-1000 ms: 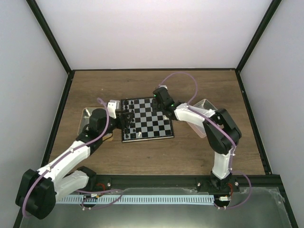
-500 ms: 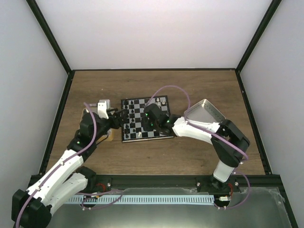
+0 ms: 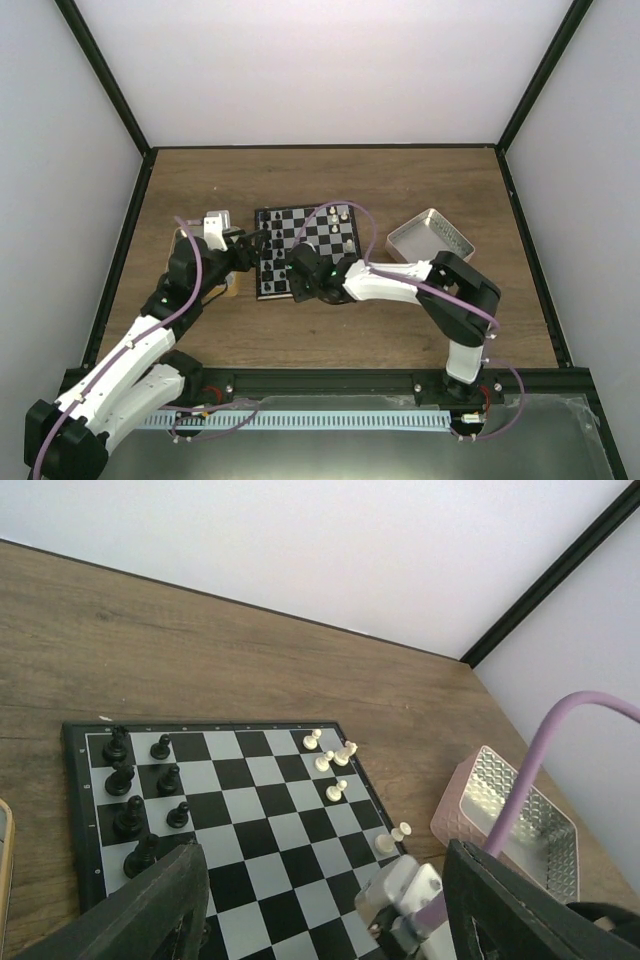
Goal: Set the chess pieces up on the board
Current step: Pick up the chess piece from the chessboard.
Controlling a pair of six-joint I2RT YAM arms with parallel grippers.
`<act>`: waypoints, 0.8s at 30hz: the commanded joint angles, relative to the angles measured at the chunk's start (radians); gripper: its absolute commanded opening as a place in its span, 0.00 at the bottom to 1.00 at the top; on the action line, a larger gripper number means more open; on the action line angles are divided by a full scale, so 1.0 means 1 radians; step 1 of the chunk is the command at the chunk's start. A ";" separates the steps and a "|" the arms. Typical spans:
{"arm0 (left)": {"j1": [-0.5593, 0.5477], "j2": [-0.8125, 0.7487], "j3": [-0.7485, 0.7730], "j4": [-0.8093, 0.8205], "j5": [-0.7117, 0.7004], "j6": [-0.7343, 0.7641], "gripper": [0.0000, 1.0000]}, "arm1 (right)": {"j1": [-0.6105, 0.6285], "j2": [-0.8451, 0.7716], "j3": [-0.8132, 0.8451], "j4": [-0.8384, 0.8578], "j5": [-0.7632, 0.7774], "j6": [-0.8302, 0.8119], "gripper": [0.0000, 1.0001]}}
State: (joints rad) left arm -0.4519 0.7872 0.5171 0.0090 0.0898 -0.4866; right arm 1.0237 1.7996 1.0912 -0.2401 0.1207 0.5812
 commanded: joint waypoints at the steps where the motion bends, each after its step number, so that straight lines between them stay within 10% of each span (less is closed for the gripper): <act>1: -0.003 -0.006 0.016 0.004 0.000 0.006 0.66 | 0.016 0.043 0.057 -0.035 0.059 0.003 0.40; 24: -0.004 0.024 0.009 0.011 -0.010 0.022 0.67 | 0.020 0.116 0.100 -0.119 0.175 -0.017 0.32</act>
State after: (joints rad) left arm -0.4519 0.8116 0.5171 0.0101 0.0898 -0.4747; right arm 1.0328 1.9064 1.1893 -0.2985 0.2413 0.5697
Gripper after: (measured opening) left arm 0.666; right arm 0.341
